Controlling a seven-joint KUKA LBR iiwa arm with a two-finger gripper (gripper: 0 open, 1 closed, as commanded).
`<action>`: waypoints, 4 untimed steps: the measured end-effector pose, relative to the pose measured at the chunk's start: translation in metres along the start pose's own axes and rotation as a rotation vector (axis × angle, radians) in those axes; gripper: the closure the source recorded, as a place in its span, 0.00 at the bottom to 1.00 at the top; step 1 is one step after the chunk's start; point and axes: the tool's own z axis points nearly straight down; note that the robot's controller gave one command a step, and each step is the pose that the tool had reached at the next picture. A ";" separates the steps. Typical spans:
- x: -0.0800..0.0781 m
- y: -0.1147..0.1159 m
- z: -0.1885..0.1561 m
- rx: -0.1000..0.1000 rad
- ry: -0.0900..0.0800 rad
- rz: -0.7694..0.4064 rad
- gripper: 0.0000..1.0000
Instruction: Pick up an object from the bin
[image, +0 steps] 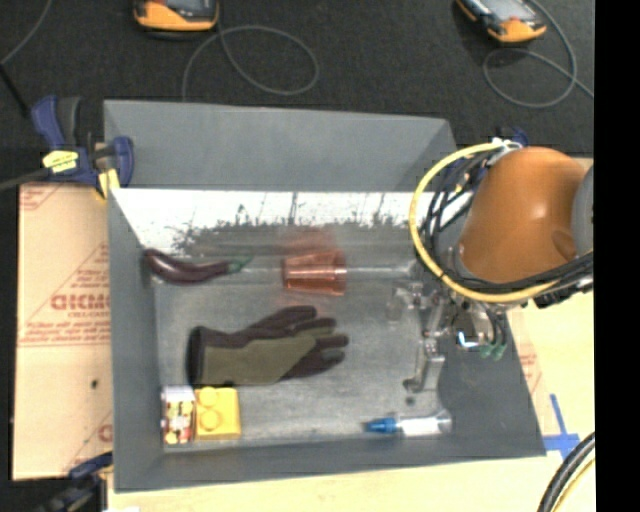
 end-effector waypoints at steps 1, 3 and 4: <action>-0.001 0.000 -0.004 0.001 -0.008 -0.002 0.00; -0.021 0.036 0.078 0.000 -0.010 -0.030 0.00; -0.037 0.069 0.100 0.002 -0.015 0.064 0.00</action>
Offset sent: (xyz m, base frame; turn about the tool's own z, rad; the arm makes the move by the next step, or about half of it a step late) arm 0.0578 0.0680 -0.1057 -0.1469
